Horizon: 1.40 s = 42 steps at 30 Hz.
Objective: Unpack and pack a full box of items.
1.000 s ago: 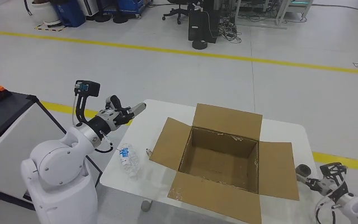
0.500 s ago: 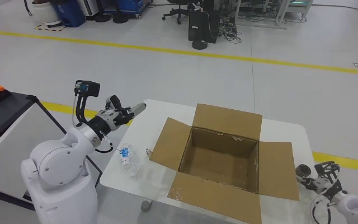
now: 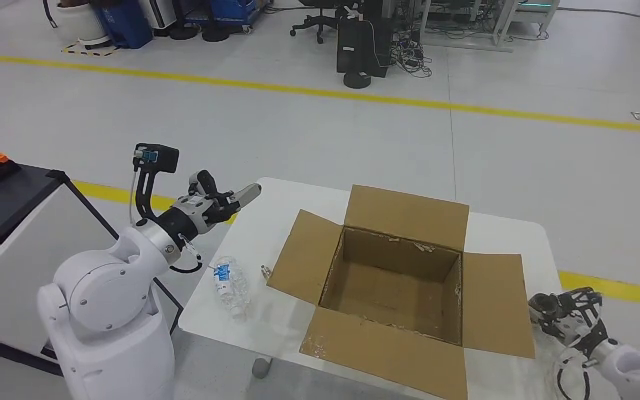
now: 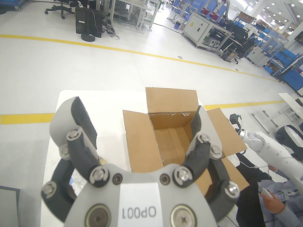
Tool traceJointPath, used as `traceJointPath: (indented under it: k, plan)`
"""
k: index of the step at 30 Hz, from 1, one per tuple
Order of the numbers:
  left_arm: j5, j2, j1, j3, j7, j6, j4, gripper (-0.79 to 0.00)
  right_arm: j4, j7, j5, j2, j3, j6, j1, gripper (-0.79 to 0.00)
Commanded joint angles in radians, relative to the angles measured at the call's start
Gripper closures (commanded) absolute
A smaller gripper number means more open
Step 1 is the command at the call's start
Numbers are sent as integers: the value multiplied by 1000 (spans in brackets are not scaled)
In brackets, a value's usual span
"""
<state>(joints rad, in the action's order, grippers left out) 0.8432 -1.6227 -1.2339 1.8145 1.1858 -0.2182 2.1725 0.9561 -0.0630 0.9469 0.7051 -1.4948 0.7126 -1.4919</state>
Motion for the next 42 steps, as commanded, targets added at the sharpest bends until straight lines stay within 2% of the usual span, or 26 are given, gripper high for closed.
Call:
traceJointPath:
  k: [1, 8, 13, 17, 25, 35, 42]
  plan:
    - [0, 0, 0, 0, 0, 0, 0, -785, 0, -15, 10, 1, -3, 7, -4, 0]
    - [0, 0, 0, 0, 0, 0, 0, -785, 17, -73, 39, -7, -51, 43, -37, 0]
    - [0, 0, 0, 0, 0, 0, 0, -785, 61, -110, 51, -17, -112, 74, -92, 0]
    - [0, 0, 0, 0, 0, 0, 0, -785, 122, -123, 35, -30, -187, 138, -159, 0]
    - [0, 0, 0, 0, 0, 0, 0, -785, 310, -70, -59, -50, -390, 251, -333, 0]
    - [0, 0, 0, 0, 0, 0, 0, -785, 656, -4, -197, -27, -623, 223, -595, 0]
    - [0, 0, 0, 0, 0, 0, 0, -785, 829, 24, -222, 0, -702, 219, -712, 0]
